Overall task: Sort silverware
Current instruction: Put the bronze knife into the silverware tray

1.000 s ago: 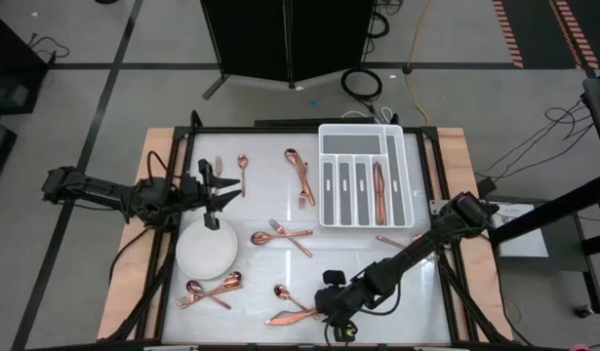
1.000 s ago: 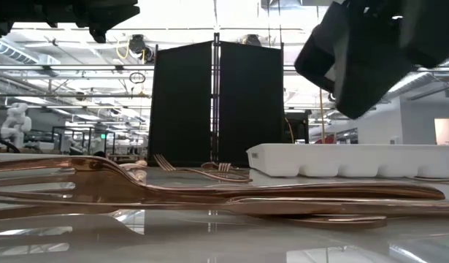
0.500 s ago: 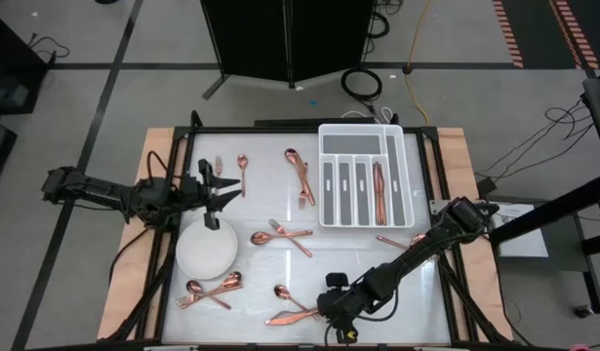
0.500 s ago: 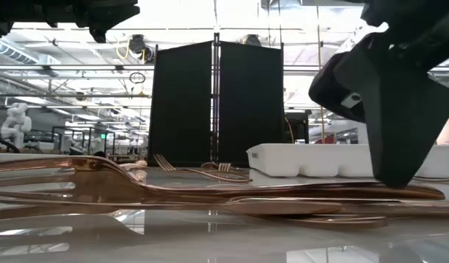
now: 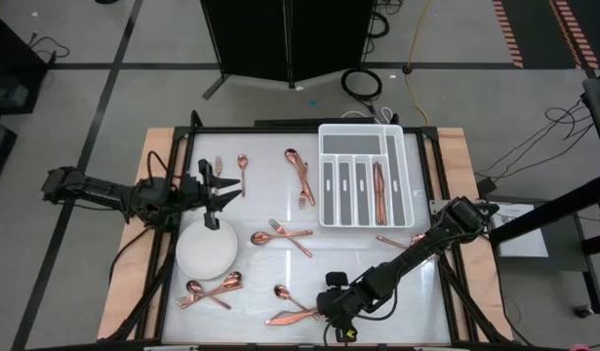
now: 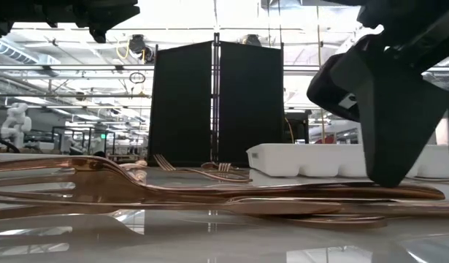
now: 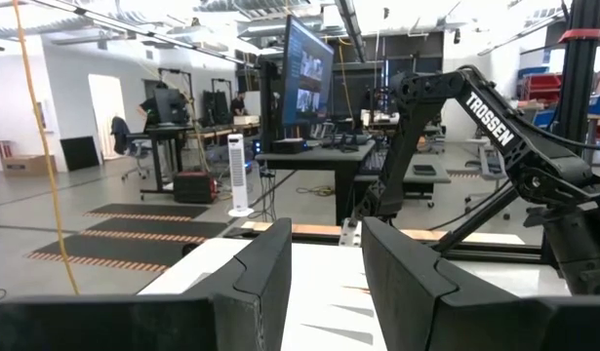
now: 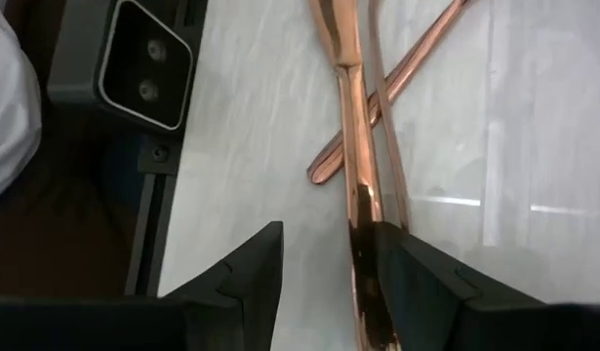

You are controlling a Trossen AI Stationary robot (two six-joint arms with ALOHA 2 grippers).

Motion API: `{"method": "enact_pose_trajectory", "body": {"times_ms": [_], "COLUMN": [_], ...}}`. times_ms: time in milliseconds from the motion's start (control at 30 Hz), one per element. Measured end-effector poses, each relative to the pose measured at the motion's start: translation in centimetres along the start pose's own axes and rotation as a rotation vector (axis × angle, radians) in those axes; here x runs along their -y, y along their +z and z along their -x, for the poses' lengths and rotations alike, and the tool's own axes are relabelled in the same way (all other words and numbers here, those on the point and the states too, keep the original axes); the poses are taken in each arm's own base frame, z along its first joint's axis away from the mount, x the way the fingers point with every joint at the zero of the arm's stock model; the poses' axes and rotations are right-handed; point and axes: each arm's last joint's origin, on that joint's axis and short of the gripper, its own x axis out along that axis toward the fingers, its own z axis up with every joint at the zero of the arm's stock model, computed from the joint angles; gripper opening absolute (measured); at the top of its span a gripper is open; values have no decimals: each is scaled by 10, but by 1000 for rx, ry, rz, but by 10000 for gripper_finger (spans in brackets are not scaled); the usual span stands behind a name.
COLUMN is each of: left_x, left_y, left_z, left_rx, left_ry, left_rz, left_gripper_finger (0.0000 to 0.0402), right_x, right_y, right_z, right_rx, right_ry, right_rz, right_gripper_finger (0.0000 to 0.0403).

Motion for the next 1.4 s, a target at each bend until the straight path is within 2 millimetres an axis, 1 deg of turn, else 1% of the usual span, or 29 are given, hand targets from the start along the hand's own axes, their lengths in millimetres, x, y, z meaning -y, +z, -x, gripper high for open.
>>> {"method": "enact_pose_trajectory", "body": {"times_ms": [300,567,800,1000,1400], "left_x": [0,0,0,0,0], "left_y": [0,0,0,0,0], "left_z": [0,0,0,0,0], "left_rx": [0,0,0,0,0], "left_ry": [0,0,0,0,0], "left_rz": [0,0,0,0,0], "left_gripper_finger": [128,128,128,128,128], "right_x": [5,11,10,4,0], "right_y": [3,8,10,16,11], "right_z": [0,0,0,1,1], "right_rx": [43,53,71,117,93], "right_ry": [-67,-75,-59,35,27], "right_rz": [19,4,5,8,18], "right_gripper_finger": [155,155,155,155,155]}}
